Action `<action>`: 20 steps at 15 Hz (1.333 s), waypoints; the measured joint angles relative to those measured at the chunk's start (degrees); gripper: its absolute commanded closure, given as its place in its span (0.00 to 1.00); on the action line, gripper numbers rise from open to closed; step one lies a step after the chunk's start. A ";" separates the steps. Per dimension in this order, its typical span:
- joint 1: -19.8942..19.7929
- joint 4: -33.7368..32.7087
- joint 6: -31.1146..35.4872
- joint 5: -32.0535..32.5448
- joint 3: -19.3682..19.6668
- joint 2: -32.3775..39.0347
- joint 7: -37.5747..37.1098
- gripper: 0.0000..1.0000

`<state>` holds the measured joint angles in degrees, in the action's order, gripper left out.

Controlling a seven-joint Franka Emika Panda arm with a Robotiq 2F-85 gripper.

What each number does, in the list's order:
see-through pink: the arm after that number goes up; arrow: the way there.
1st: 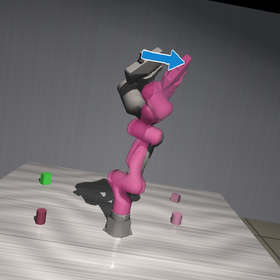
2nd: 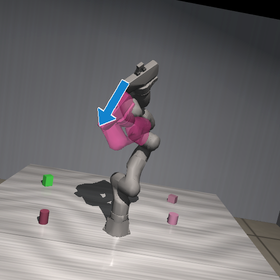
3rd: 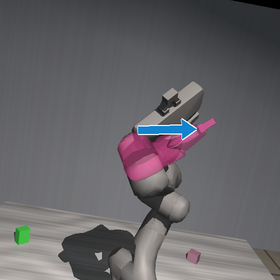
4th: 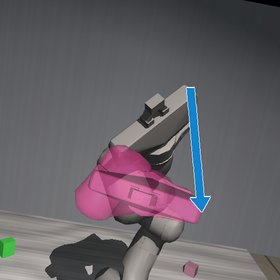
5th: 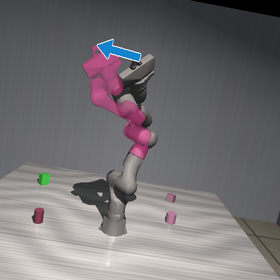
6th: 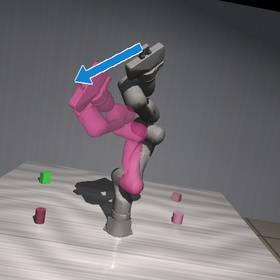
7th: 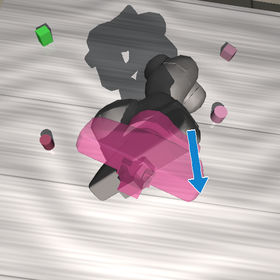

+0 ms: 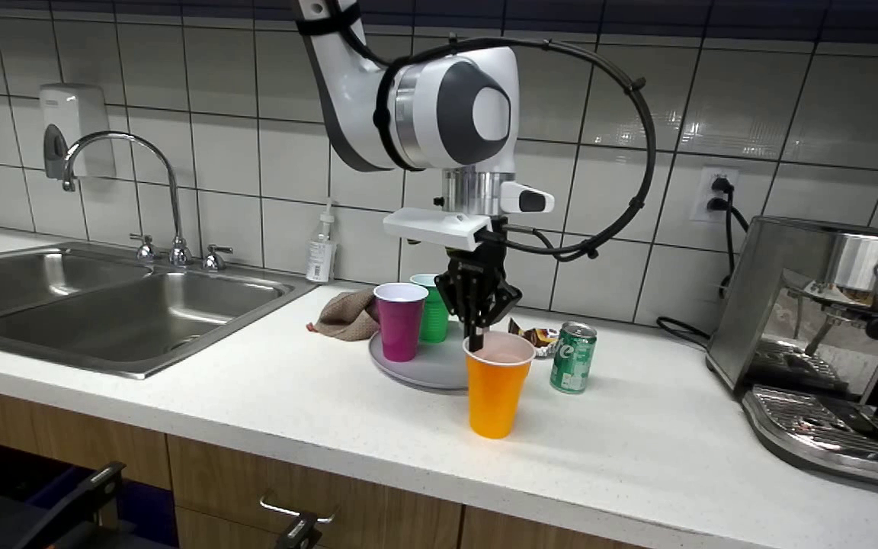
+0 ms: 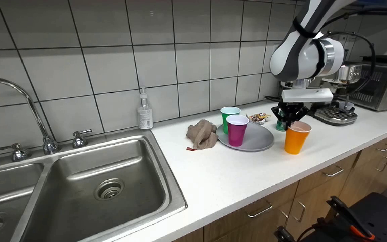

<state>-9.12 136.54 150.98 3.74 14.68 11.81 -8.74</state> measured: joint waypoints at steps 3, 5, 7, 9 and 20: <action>0.15 0.00 -0.02 1.87 0.00 -0.60 0.11 0.99; 0.28 0.00 -0.06 4.43 0.00 -1.23 0.11 0.99; 0.40 0.00 -0.06 6.70 0.00 -1.88 0.11 0.99; 0.57 0.00 -0.07 8.37 -0.01 -2.51 0.17 0.99; 1.48 -2.61 0.24 10.94 -1.75 -3.66 7.15 0.99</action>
<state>-7.64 133.93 151.22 14.68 12.92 8.15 -1.59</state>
